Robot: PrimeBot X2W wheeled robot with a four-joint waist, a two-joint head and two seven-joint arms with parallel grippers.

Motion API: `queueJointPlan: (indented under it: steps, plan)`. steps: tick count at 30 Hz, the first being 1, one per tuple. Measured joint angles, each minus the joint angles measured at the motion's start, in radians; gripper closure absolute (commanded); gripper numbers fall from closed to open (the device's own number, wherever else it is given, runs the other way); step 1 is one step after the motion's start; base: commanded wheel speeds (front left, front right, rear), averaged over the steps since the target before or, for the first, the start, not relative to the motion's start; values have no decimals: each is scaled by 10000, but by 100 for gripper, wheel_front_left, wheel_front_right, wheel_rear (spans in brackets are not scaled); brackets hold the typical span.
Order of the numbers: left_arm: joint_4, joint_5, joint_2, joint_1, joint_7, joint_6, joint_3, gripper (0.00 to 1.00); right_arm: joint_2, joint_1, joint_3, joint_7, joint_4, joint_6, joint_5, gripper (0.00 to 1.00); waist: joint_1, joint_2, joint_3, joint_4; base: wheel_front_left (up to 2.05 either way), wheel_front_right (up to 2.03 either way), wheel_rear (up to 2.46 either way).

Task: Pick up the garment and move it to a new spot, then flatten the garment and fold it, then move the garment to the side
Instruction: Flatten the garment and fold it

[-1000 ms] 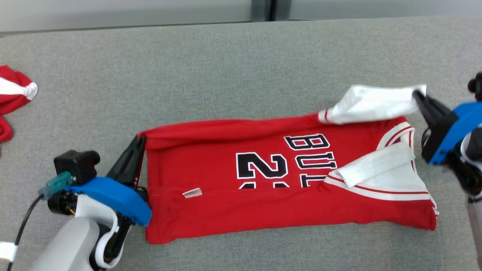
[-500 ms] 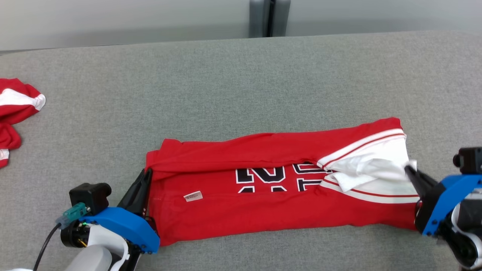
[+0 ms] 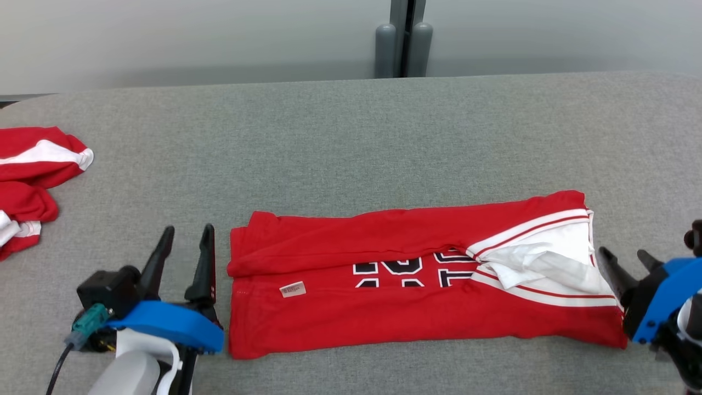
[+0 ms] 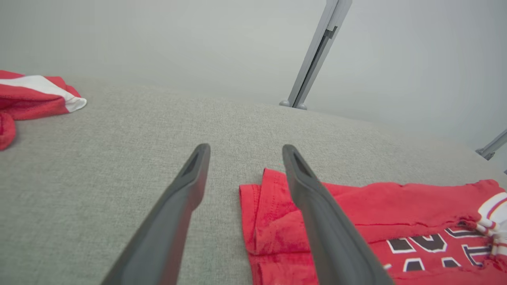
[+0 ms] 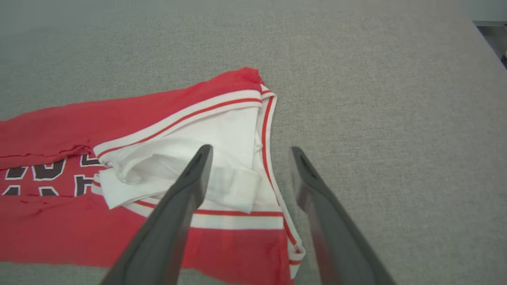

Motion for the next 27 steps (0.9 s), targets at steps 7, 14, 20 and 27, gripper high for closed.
queueJointPlan:
  steps: [7,14,20,27]
  plan:
    - [150,734,-234,-487,-107,-35,525,0,288,-1088,-293,451,1166,0,-497,0,0,0,52,169,0,0,0]
    - [309,1089,-546,-647,-117,-205,780,0,453,-2102,-761,213,3300,0,-1024,0,2,0,272,382,0,0,0]
    - [543,1174,-621,-643,-117,-389,819,0,573,-2620,-825,148,4495,-2,-1507,0,2,0,432,556,0,0,0]
    - [721,1239,-736,-643,-117,-483,886,0,500,-2726,-441,119,4849,-33,-1561,100,1,0,429,674,0,0,0]
